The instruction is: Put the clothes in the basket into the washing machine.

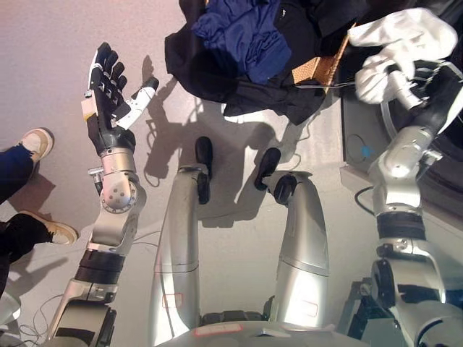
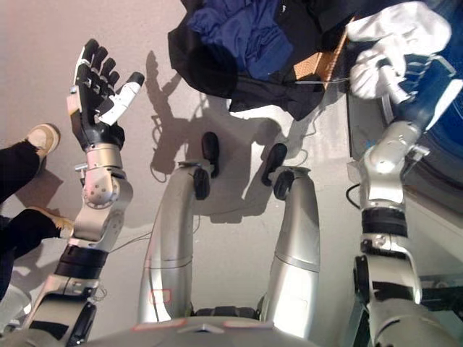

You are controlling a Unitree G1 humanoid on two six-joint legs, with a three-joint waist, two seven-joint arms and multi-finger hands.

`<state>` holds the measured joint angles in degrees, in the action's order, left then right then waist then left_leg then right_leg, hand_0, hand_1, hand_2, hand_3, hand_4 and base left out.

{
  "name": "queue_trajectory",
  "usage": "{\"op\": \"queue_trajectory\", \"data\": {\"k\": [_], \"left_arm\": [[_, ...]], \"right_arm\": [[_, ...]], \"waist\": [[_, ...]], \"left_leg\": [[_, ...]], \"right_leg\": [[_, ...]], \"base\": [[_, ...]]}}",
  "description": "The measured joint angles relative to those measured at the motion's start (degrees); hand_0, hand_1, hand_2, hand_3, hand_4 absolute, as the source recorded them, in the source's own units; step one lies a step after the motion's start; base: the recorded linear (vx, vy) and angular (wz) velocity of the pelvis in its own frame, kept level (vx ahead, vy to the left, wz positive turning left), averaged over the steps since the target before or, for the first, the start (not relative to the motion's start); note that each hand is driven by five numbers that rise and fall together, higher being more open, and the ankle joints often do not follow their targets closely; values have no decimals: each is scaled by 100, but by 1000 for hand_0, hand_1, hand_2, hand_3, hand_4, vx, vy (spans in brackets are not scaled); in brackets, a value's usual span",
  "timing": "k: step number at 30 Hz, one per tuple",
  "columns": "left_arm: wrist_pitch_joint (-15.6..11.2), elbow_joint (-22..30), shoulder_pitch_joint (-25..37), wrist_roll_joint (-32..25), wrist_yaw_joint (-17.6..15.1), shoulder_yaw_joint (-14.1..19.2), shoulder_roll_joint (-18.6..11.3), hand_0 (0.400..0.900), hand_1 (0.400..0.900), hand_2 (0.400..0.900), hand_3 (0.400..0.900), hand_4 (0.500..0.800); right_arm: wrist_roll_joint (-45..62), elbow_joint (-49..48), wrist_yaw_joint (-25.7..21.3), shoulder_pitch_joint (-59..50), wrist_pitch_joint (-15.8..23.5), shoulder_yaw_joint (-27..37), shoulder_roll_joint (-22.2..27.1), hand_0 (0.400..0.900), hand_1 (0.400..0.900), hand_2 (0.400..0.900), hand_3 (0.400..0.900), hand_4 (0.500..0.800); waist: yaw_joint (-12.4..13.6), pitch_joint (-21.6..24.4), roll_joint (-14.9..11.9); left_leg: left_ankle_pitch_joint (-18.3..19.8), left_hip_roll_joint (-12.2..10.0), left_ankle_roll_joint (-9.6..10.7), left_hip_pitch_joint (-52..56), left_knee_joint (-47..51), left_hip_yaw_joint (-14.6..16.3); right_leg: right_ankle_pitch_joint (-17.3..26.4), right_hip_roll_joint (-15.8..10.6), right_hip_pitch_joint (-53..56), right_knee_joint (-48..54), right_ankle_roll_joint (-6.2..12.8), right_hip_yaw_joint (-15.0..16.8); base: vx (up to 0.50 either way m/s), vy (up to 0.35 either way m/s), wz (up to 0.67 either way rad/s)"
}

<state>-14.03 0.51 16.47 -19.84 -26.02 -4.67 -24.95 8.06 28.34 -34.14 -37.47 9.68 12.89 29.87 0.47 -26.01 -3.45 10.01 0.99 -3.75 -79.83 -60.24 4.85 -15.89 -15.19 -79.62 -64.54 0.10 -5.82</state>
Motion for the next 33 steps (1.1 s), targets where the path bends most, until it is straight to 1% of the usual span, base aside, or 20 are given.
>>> {"op": "queue_trajectory", "data": {"k": [4, 6, 9, 13, 16, 18, 22, 24, 26, 30, 31, 32, 33], "left_arm": [[-1, 1, 17, 14, -19, -89, -10, 900, 900, 900, 900, 800], [-5, 4, 48, 19, -23, -126, -72, 900, 900, 900, 900, 800], [-23, 4, 51, 21, -26, -137, -74, 900, 900, 900, 900, 800], [-35, 3, 57, 22, -58, -255, -114, 900, 900, 900, 900, 800], [-35, 3, 60, 22, -64, -292, -182, 900, 900, 900, 900, 800], [-35, 4, 80, 25, -57, -370, -274, 900, 900, 900, 900, 800], [-35, 4, 124, 25, -57, -445, -324, 900, 900, 900, 900, 800], [-35, 3, 129, 25, -57, -448, -332, 900, 900, 900, 900, 800], [-35, 3, 139, 25, -56, -459, -340, 900, 900, 900, 900, 800], [-36, 3, 192, 24, -47, -470, -442, 900, 900, 900, 900, 800], [-39, 2, 208, 24, -20, -489, -469, 900, 900, 900, 900, 800], [-40, 2, 225, 23, 24, -525, -511, 900, 900, 900, 900, 800], [-43, 2, 233, 23, 48, -561, -530, 900, 900, 900, 900, 800]], "right_arm": [[270, 685, -371, -572, 42, 32, 468, 400, 400, 400, 400, 500], [362, 1071, -511, -859, 40, 33, 659, 400, 400, 400, 400, 500], [431, 1263, -731, -999, 33, 37, 804, 400, 400, 400, 400, 500], [428, 1443, -932, -1075, 26, 39, 1074, 400, 400, 400, 400, 500], [415, 1595, -1122, -1111, -5, 46, 1220, 400, 400, 400, 400, 500], [406, 1967, -1231, -1283, -84, 46, 1369, 400, 400, 400, 400, 500], [401, 2513, -1421, -1472, -240, 64, 1736, 400, 400, 400, 400, 500], [398, 2570, -1530, -1477, -281, 160, 1850, 400, 400, 400, 400, 500], [371, 2647, -1585, -1489, -324, 237, 1934, 400, 400, 400, 400, 500], [369, 3247, -1557, -1680, -444, 174, 2211, 400, 400, 400, 400, 500], [375, 3564, -1487, -1803, -467, 31, 2294, 584, 584, 584, 584, 611], [391, 3903, -1366, -1993, -501, -89, 2349, 900, 900, 900, 900, 800], [439, 4050, -1289, -2105, -548, -148, 2359, 900, 900, 900, 900, 800]], "waist": [[128, 89, 180], [154, 110, 231], [159, 117, 244], [168, 124, 258], [166, 124, 258], [177, 124, 258], [236, 124, 258], [229, 124, 259], [229, 125, 260], [249, 126, 261], [275, 127, 264], [286, 129, 267], [275, 131, 272]], "left_leg": [[-25, 6, -30, 17, 83, 10], [-45, 9, -45, 55, 158, 19], [-53, 9, -35, 155, 261, 16], [-56, 14, -30, 146, 328, 13], [-57, 15, -27, 145, 362, 15], [-57, 16, -27, 137, 367, 22], [-56, 15, -26, 124, 382, 28], [-55, 16, -25, 123, 392, 30], [-56, 15, -25, 126, 402, 32], [-62, 15, -18, 137, 414, 33], [-63, 14, -16, 141, 409, 32], [-64, 10, -14, 149, 396, 31], [-64, 6, -14, 158, 385, 33]], "right_leg": [[6, -2, 14, 70, 8, -6], [18, 1, 47, 139, 21, -13], [21, 1, 143, 238, 21, -51], [21, 0, 136, 301, 21, -70], [21, 7, 134, 342, 22, -71], [21, 5, 120, 347, 22, -65], [21, -1, 96, 351, 22, -57], [20, 1, 94, 358, 22, -58], [21, 4, 94, 364, 22, -57], [22, 2, 97, 365, 22, -56], [23, 0, 100, 357, 22, -56], [24, -2, 110, 349, 21, -54], [24, -1, 115, 341, 21, -47]], "base": [[0, 0, 0], [0, 0, 0], [0, 0, 0], [5, 0, -1], [0, 0, 0], [0, 0, 0], [27, -7, -1], [0, 0, 0], [0, 0, 0], [0, 0, 0], [0, 0, 0], [-1, 19, -6], [2, 21, -8]]}}
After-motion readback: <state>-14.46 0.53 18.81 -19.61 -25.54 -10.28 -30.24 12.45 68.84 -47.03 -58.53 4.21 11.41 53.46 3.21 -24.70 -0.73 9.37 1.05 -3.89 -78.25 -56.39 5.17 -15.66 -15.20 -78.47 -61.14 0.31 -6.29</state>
